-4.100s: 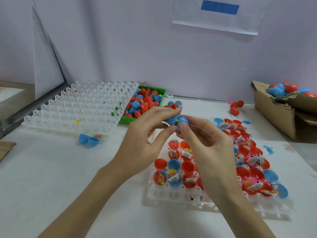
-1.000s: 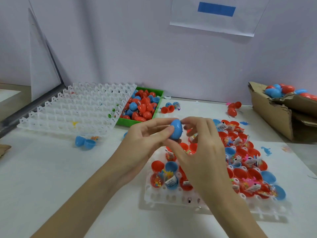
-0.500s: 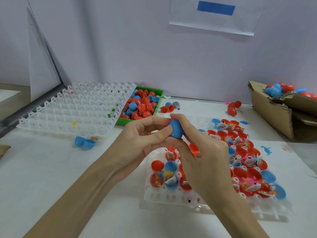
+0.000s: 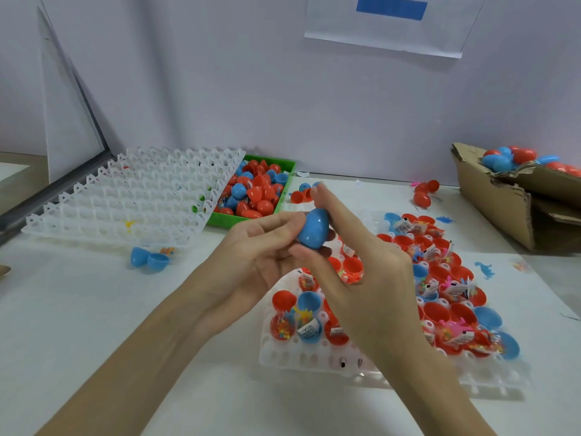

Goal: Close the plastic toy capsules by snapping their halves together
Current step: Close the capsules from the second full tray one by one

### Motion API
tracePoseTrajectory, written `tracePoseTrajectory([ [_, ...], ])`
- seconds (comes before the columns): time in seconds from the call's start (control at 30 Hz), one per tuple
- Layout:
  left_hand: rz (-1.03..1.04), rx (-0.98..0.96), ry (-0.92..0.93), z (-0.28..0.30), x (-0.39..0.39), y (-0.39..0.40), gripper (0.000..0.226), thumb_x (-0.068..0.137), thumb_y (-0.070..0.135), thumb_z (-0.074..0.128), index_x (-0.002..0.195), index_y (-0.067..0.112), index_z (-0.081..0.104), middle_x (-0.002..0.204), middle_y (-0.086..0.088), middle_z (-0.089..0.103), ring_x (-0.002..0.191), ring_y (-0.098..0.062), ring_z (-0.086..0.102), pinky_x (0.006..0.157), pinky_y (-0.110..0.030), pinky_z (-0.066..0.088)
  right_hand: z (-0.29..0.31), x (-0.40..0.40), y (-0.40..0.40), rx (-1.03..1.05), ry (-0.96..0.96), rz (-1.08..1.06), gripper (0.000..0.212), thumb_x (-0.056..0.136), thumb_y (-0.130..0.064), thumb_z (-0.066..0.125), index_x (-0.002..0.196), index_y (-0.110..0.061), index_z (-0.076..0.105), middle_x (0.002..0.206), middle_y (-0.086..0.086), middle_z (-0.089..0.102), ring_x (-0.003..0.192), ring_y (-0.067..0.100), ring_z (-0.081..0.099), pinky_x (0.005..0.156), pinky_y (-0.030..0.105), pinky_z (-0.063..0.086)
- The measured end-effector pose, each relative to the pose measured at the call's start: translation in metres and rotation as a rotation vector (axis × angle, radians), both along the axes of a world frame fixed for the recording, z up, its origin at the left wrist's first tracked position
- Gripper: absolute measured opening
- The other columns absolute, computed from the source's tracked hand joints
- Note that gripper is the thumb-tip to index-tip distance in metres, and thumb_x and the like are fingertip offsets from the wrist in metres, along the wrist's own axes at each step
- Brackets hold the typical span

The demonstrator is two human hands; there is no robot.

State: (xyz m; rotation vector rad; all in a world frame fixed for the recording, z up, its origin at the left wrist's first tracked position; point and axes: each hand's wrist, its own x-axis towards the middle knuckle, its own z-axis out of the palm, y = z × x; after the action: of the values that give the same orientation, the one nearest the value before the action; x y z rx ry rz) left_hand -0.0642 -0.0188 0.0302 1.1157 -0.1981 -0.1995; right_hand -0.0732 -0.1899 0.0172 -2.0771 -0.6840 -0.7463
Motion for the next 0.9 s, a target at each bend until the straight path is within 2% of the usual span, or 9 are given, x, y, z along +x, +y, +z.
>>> tracePoseTrajectory([
  [0.1, -0.041, -0.007, 0.008, 0.001, 0.0, 0.0, 0.039, 0.093, 0.031, 0.065, 0.116, 0.001, 0.076, 0.117, -0.019, 0.075, 0.105, -0.025, 0.075, 0.094, -0.032, 0.06, 0.015, -0.002, 0.007, 0.047, 0.167, 0.007, 0.058, 0.097, -0.038, 0.065, 0.148, -0.014, 0.051, 0.115, -0.016, 0.063, 0.088, -0.012, 0.057, 0.078, 0.0, 0.045],
  [0.17, -0.026, 0.019, -0.008, 0.0, -0.001, 0.0, 0.037, 0.097, 0.031, 0.063, 0.115, 0.002, 0.077, 0.118, -0.021, 0.075, 0.109, -0.027, 0.074, 0.092, -0.031, 0.061, 0.021, 0.002, 0.002, 0.083, 0.5, 0.198, 0.046, 0.105, -0.025, 0.053, 0.147, -0.008, 0.047, 0.103, 0.001, 0.059, 0.073, 0.003, 0.05, 0.053, 0.002, 0.044],
  [0.23, 0.01, 0.057, -0.03, -0.001, -0.001, -0.001, 0.04, 0.096, 0.032, 0.062, 0.117, 0.001, 0.076, 0.121, -0.024, 0.073, 0.111, -0.03, 0.072, 0.091, -0.031, 0.06, 0.02, 0.028, 0.001, 0.217, 0.621, 0.265, 0.016, 0.107, -0.019, 0.046, 0.116, -0.008, 0.053, 0.085, 0.005, 0.048, 0.066, 0.01, 0.043, 0.041, 0.007, 0.04],
  [0.3, 0.078, 0.088, -0.052, -0.003, -0.002, -0.003, 0.045, 0.091, 0.034, 0.066, 0.119, 0.0, 0.074, 0.119, -0.027, 0.072, 0.107, -0.035, 0.07, 0.091, -0.033, 0.061, 0.017, 0.016, 0.003, 0.042, 0.485, 0.308, 0.003, 0.104, -0.018, 0.055, 0.104, -0.018, 0.058, 0.093, 0.0, 0.062, 0.082, 0.008, 0.061, 0.061, 0.001, 0.047],
  [0.37, 0.152, 0.112, -0.1, -0.004, -0.001, -0.005, 0.045, 0.085, 0.036, 0.07, 0.113, 0.002, 0.074, 0.112, -0.022, 0.075, 0.101, -0.032, 0.072, 0.089, -0.032, 0.061, 0.014, 0.003, 0.006, 0.138, 0.317, 0.219, 0.036, 0.099, -0.017, 0.065, 0.129, -0.037, 0.057, 0.121, -0.021, 0.066, 0.115, 0.002, 0.064, 0.093, 0.01, 0.05],
  [0.4, 0.185, 0.131, -0.133, -0.005, -0.002, -0.007, 0.041, 0.084, 0.037, 0.071, 0.109, 0.004, 0.075, 0.107, -0.018, 0.077, 0.099, -0.029, 0.074, 0.087, -0.03, 0.061, 0.005, -0.004, 0.002, 0.163, 0.238, 0.261, 0.046, 0.098, -0.016, 0.065, 0.137, -0.039, 0.052, 0.128, -0.025, 0.064, 0.123, 0.0, 0.061, 0.1, 0.016, 0.05],
  [0.53, 0.23, 0.107, -0.217, -0.007, -0.005, -0.015, 0.024, 0.089, 0.032, 0.067, 0.1, 0.012, 0.074, 0.1, -0.009, 0.076, 0.099, -0.022, 0.072, 0.09, -0.031, 0.06, 0.0, 0.004, 0.005, 0.224, 0.171, 0.255, 0.049, 0.098, -0.01, 0.064, 0.143, -0.024, 0.054, 0.132, -0.021, 0.063, 0.127, 0.004, 0.06, 0.102, 0.022, 0.051],
  [0.77, 0.208, -0.027, -0.13, -0.005, -0.012, -0.025, 0.025, 0.088, 0.029, 0.066, 0.098, 0.006, 0.07, 0.098, -0.01, 0.072, 0.096, -0.018, 0.069, 0.088, -0.025, 0.059, 0.001, 0.002, 0.004, 0.182, 0.075, 0.168, 0.051, 0.095, -0.014, 0.066, 0.137, -0.037, 0.047, 0.12, -0.037, 0.057, 0.112, -0.01, 0.062, 0.091, 0.007, 0.047],
  [0.9, 0.279, 0.011, -0.112, -0.004, -0.014, -0.028, 0.035, 0.088, 0.037, 0.07, 0.105, 0.007, 0.076, 0.107, -0.013, 0.076, 0.102, -0.022, 0.073, 0.088, -0.025, 0.059, 0.001, 0.003, 0.004, 0.239, 0.142, 0.213, 0.043, 0.1, -0.025, 0.061, 0.139, -0.038, 0.049, 0.121, -0.033, 0.061, 0.116, -0.003, 0.063, 0.093, 0.013, 0.05],
])
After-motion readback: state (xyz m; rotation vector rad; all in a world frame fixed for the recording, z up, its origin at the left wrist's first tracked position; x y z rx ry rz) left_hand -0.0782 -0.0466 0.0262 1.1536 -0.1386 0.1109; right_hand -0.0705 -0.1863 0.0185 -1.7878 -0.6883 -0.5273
